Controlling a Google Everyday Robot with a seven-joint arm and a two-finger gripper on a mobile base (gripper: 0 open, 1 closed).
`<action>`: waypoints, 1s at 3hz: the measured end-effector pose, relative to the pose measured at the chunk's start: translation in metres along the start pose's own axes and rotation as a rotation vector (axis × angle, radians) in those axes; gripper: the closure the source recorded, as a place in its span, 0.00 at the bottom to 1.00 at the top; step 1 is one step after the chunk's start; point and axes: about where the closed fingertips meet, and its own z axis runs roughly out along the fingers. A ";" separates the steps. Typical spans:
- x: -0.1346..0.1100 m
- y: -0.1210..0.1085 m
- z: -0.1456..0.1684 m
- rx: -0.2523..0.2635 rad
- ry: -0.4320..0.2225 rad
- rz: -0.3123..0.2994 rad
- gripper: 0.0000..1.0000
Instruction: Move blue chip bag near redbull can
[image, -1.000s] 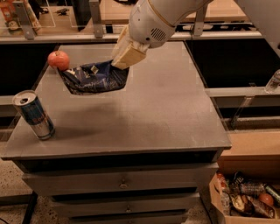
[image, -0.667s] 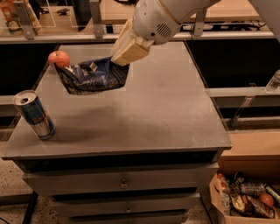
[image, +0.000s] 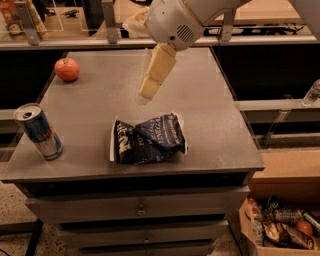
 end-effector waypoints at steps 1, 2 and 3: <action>0.000 0.000 0.000 0.000 0.000 0.000 0.00; 0.013 0.010 0.000 -0.025 0.047 0.037 0.00; 0.035 0.026 0.006 -0.034 0.114 0.086 0.00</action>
Offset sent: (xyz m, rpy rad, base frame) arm -0.0134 -0.0300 -0.0298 -0.1233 0.0918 -0.0611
